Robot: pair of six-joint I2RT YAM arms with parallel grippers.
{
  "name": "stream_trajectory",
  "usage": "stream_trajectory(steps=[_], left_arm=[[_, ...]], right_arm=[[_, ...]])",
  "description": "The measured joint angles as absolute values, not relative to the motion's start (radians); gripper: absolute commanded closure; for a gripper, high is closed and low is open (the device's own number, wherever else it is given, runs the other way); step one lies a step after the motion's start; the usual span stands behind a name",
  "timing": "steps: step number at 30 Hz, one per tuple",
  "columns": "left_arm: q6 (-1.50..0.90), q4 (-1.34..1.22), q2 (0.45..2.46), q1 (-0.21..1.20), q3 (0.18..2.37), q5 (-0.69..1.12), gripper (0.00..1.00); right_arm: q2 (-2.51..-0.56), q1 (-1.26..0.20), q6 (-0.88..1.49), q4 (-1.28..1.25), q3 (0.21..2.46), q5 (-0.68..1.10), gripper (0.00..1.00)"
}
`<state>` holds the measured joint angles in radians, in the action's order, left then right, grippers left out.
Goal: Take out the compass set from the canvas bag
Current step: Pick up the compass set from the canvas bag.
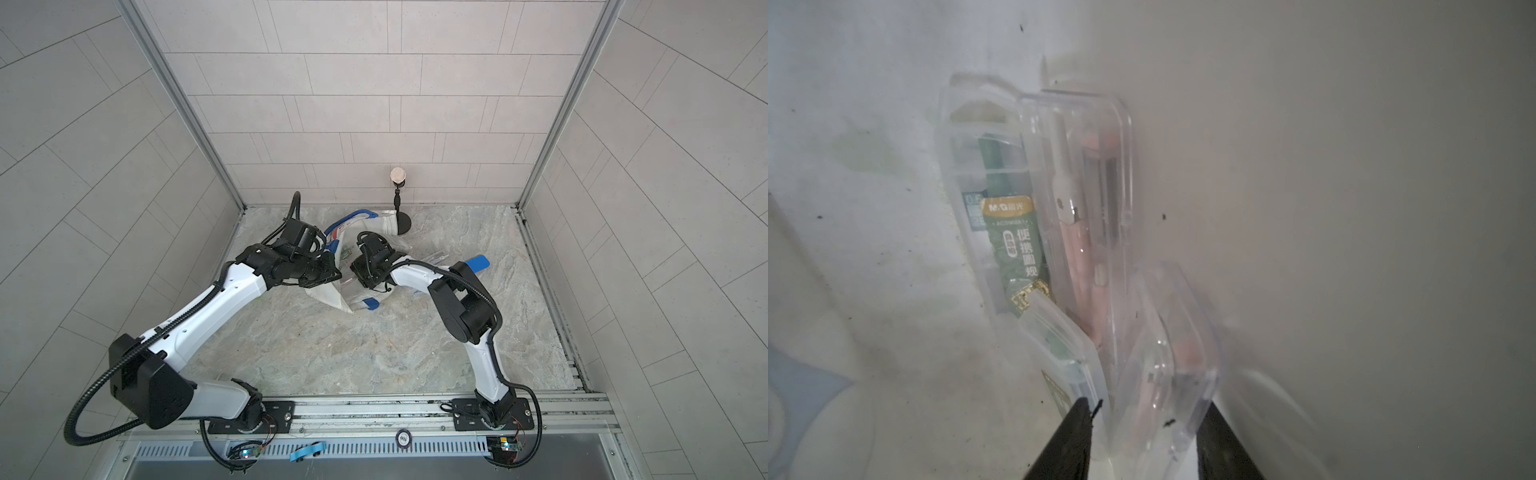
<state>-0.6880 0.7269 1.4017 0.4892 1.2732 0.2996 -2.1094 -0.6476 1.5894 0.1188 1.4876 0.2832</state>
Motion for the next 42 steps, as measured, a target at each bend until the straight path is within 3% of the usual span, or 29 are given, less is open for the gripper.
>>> stream_trajectory(steps=[7, 10, 15, 21, 27, 33, 37, 42], left_arm=[[-0.688, 0.727, 1.402, 0.489, 1.273, 0.305, 1.0], [-0.688, 0.727, 1.402, 0.489, 1.273, 0.307, 1.0], [-0.688, 0.719, 1.417, 0.489, 1.274, 0.305, 1.0], [-0.688, 0.709, 1.448, 0.489, 1.275, 0.3, 1.0], [-0.688, 0.708, 1.464, 0.489, 1.28, 0.297, 1.0], [-0.684, 0.707, 1.464, 0.489, 1.292, 0.294, 1.0], [-0.68, 0.713, 1.464, 0.489, 1.303, 0.294, 1.0], [-0.679, 0.716, 1.464, 0.488, 1.309, 0.295, 1.0]], right_arm=[[-2.187, -0.648, 1.591, 0.112, 1.562, 0.284, 0.86], [-2.184, -0.647, 1.55, 0.154, 1.598, 0.281, 0.91], [-2.101, -0.64, 1.428, 0.311, 1.613, 0.261, 0.94], [-1.78, -0.578, 1.262, 0.456, 1.501, 0.234, 0.94], [-1.416, -0.392, 1.163, 0.484, 1.279, 0.237, 0.93], [-1.145, -0.158, 1.106, 0.498, 0.919, 0.258, 0.9], [-1.129, -0.069, 1.095, 0.463, 0.701, 0.302, 0.91], [-1.267, -0.043, 1.073, 0.425, 0.63, 0.349, 0.92]])
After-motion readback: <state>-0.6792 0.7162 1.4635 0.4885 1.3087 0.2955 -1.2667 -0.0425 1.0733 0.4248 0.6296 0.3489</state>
